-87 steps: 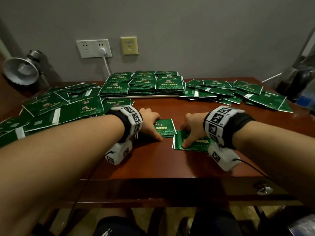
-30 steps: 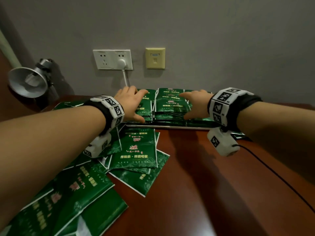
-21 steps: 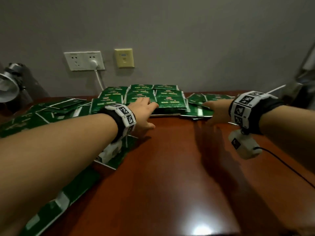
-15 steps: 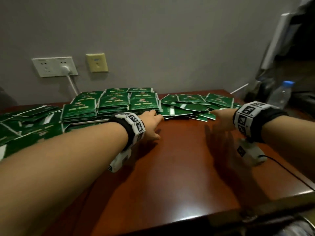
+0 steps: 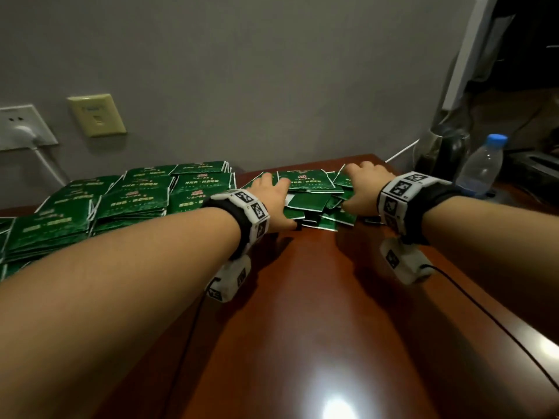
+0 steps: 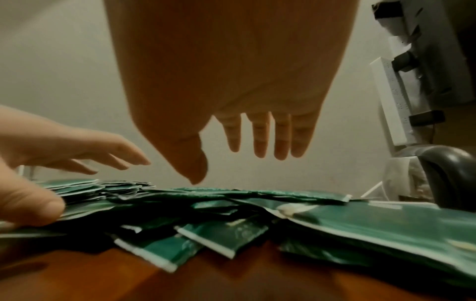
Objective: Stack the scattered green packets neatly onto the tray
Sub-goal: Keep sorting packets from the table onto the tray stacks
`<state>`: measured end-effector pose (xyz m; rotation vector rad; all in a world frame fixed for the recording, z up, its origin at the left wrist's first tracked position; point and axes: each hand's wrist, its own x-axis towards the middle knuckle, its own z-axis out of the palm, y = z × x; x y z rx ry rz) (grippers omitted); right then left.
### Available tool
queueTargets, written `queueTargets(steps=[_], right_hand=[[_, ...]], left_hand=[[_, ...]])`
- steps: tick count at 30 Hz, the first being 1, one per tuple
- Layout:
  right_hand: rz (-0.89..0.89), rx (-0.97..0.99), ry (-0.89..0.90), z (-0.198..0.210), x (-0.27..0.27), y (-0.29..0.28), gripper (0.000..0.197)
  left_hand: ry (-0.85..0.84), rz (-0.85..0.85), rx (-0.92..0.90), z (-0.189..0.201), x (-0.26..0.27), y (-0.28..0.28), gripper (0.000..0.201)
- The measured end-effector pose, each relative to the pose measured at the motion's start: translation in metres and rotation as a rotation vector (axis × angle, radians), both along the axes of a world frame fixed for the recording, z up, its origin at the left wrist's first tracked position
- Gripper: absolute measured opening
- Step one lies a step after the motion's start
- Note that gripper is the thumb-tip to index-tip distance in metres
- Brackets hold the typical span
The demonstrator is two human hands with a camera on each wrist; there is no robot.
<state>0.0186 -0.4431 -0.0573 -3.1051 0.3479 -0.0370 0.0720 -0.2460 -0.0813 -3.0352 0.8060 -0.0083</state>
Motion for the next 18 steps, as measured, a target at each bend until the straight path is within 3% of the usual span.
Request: queueTargets(steps=[4, 8, 11, 15, 18], right_hand=[[0.114, 0.083, 0.033, 0.0, 0.045, 0.013, 0.08], [0.184, 0.035, 0.131, -0.021, 0.077, 0.024, 0.087], [0.232, -0.1, 0.176, -0.026, 0.085, 0.024, 0.069], [0.241, -0.191, 0.149, -0.014, 0.084, 0.028, 0.03], [0.262, -0.203, 0.151, -0.01, 0.073, 0.036, 0.026]], left_hand=[[0.066, 0.078, -0.088, 0.001, 0.044, -0.015, 0.083], [0.139, 0.052, 0.005, -0.014, 0.063, -0.023, 0.082], [0.129, 0.041, 0.029, -0.023, 0.069, -0.021, 0.072], [0.066, 0.032, 0.017, -0.015, 0.066, -0.019, 0.052], [0.011, 0.024, 0.015, -0.009, 0.054, -0.024, 0.036]])
